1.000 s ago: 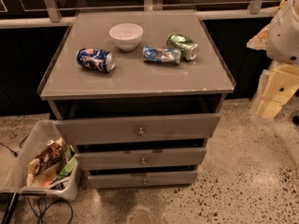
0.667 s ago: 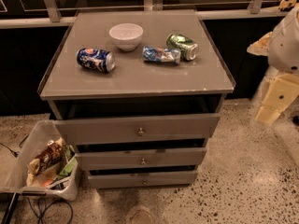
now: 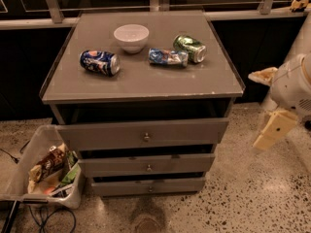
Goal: Open middle drawer
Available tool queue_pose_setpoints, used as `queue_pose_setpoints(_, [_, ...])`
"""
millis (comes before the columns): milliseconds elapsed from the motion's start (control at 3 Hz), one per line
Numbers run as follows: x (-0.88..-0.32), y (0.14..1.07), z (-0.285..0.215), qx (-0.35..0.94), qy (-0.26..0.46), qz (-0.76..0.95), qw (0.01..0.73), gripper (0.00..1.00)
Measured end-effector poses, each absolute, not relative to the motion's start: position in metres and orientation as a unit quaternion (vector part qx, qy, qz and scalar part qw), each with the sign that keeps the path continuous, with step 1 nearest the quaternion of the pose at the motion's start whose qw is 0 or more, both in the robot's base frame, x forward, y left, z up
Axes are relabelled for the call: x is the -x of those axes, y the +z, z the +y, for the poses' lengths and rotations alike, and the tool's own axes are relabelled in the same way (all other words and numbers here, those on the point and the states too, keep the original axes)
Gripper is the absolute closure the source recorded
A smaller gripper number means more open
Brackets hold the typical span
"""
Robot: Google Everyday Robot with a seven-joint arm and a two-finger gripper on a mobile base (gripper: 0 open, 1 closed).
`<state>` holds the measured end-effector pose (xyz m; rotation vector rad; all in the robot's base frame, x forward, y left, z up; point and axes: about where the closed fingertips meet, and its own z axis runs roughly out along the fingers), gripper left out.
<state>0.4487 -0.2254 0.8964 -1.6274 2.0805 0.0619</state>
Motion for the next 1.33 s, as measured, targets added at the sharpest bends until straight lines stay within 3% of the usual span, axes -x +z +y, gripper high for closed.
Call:
queue_pose_setpoints(667, [-0.451, 0.849, -0.215, 0.606, 0.036, 0.751, 0.262, 0.0])
queue_pose_setpoints(1333, [-0.442, 0.784, -0.173, 0.618, 0.121, 0.74, 0.235, 0.0])
